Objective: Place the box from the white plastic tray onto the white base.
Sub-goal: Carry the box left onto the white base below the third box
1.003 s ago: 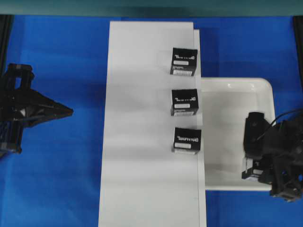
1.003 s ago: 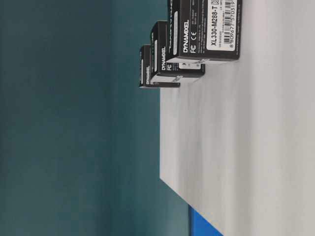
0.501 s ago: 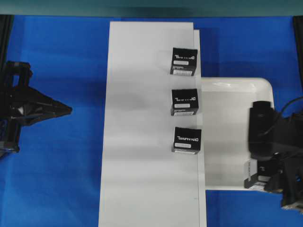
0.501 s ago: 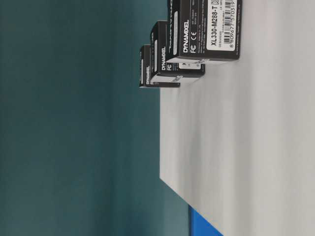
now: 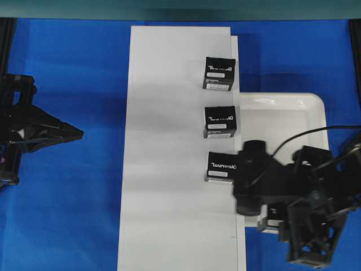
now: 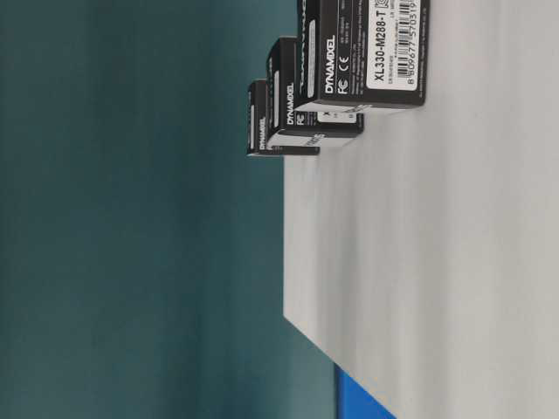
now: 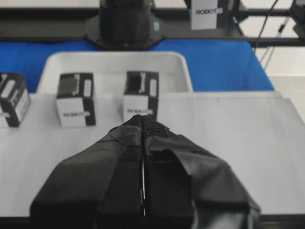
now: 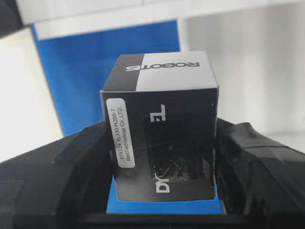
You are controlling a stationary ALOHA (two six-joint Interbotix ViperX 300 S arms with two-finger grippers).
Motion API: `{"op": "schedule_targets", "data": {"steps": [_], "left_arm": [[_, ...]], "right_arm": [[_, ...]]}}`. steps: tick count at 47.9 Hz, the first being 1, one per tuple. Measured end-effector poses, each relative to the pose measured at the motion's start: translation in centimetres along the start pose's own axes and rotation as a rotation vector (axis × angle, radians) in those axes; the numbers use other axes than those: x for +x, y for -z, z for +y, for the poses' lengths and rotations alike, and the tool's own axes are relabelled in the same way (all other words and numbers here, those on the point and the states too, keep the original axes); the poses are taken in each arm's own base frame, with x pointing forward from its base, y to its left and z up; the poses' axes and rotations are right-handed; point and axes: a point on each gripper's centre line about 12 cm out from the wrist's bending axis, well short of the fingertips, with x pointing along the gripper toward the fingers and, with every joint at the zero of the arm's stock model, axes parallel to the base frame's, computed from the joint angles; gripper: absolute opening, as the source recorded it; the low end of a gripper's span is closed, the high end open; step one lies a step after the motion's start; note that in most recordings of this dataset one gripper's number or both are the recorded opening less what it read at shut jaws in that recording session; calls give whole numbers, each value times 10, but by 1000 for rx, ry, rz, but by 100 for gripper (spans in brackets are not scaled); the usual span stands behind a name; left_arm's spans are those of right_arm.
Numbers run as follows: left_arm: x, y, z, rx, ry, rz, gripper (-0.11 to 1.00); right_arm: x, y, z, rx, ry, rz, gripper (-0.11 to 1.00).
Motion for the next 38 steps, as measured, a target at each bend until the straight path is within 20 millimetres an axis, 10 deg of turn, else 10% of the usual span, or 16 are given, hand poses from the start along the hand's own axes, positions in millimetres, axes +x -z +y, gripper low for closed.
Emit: {"op": "schedule_targets", "data": {"steps": [38], "left_arm": [[-10,-7,-16,7,73,-33,-6]], "right_arm": [[82,-53,7,-20,87,-16,59]]}}
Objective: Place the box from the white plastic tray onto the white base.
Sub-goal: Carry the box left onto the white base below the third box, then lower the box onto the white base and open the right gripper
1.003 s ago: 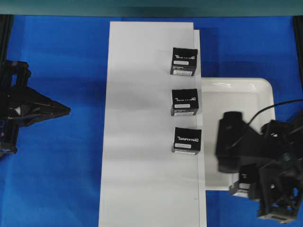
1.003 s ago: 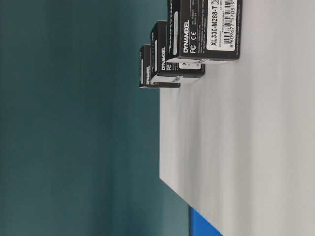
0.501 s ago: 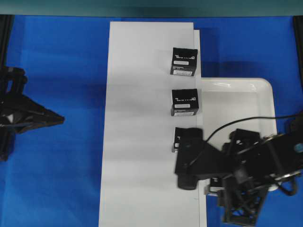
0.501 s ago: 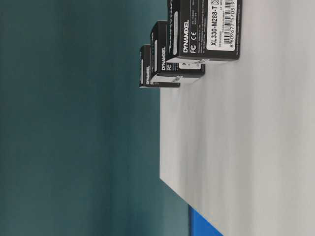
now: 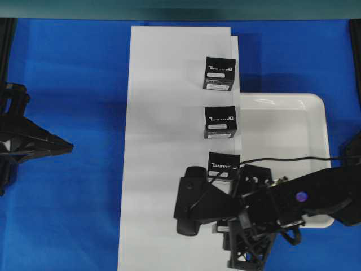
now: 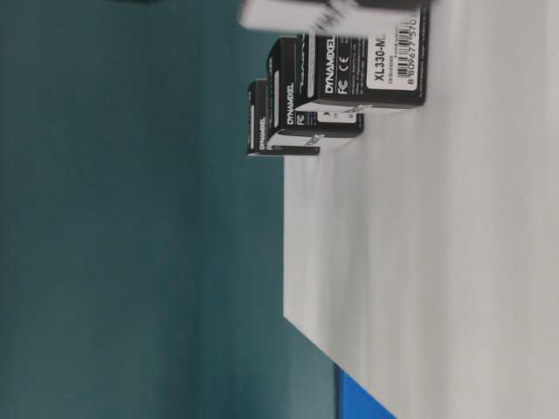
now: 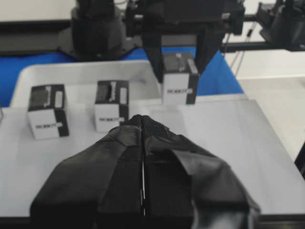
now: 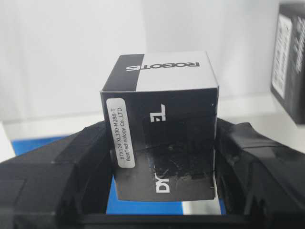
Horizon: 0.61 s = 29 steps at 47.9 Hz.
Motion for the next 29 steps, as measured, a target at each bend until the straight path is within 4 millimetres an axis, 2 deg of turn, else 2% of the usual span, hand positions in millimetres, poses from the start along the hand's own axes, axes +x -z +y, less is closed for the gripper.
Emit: {"op": "schedule_targets", "data": {"steps": [9,29], "left_arm": [[0,0,0,0,0,0,-6],[-1,0,0,0,2,-2,-6]], "right_arm": [[14,-4,1,-2,6,5,59],[28,-4,1,-4,23,33,60]]}}
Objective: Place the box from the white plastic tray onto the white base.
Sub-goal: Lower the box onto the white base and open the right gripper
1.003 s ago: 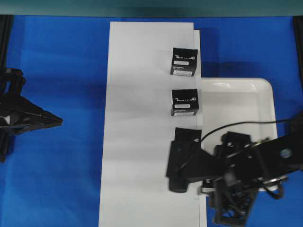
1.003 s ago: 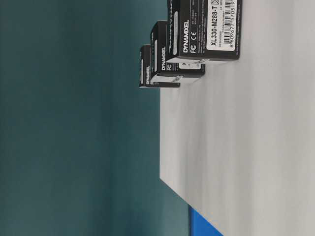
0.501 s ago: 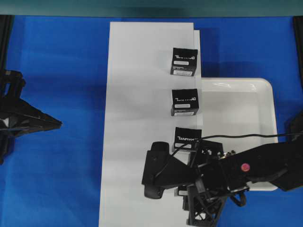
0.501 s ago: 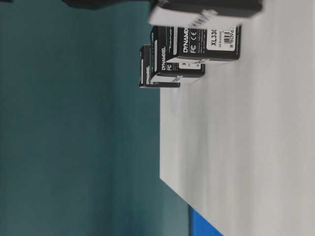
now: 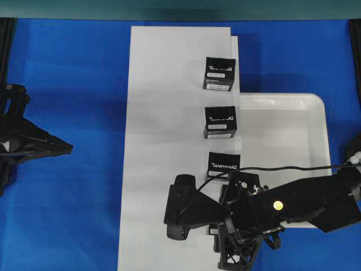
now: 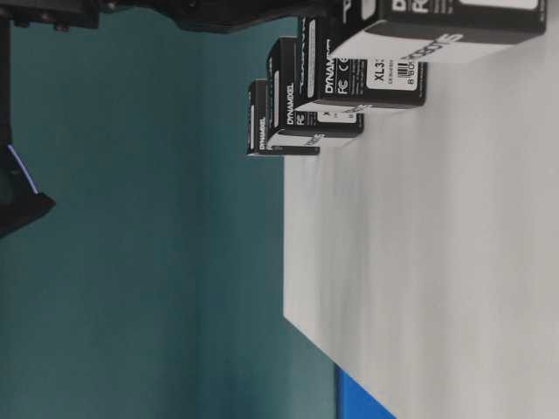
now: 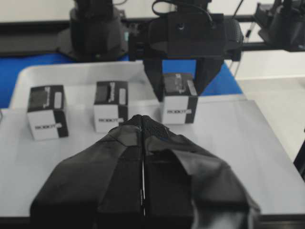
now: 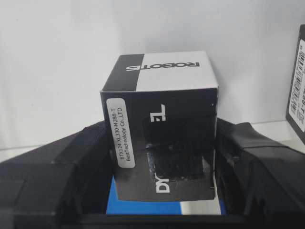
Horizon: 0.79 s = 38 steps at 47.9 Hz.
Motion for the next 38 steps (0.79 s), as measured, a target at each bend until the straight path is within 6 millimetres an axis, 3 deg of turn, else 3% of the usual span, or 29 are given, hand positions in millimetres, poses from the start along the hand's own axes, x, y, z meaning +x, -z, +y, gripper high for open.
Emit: {"op": "schedule_targets", "data": {"steps": [38], "left_arm": [[0,0,0,0,0,-2,-6]], "right_arm": [[9,2,0,-18,-4,-5,59]]}}
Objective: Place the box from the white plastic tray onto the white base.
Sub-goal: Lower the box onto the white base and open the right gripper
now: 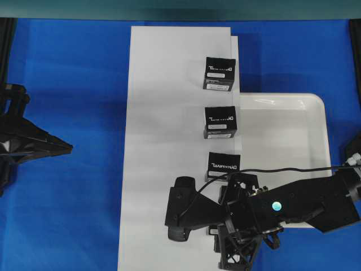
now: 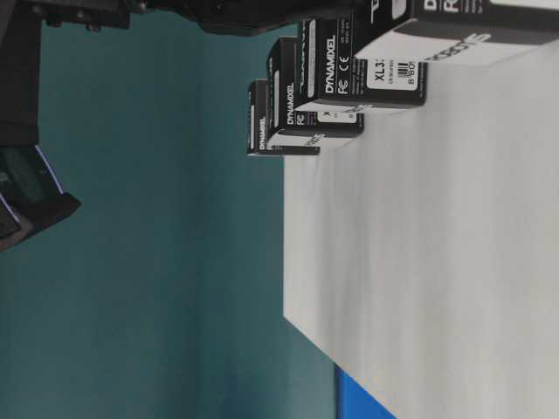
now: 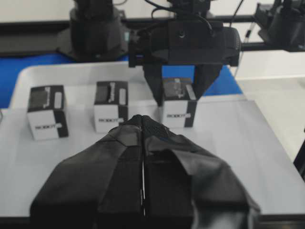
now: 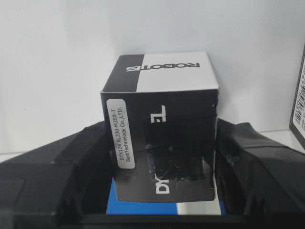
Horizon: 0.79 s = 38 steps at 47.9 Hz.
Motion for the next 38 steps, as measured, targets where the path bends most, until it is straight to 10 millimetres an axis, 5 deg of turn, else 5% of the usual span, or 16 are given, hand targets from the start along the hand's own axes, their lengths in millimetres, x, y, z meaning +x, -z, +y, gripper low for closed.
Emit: {"op": "schedule_targets", "data": {"steps": [33,38], "left_arm": [[0,0,0,-3,0,0,-6],[0,0,0,-3,0,0,-6]], "right_arm": [[3,-2,0,-28,-11,-29,60],[7,0,-2,-40,-5,-18,84]]}}
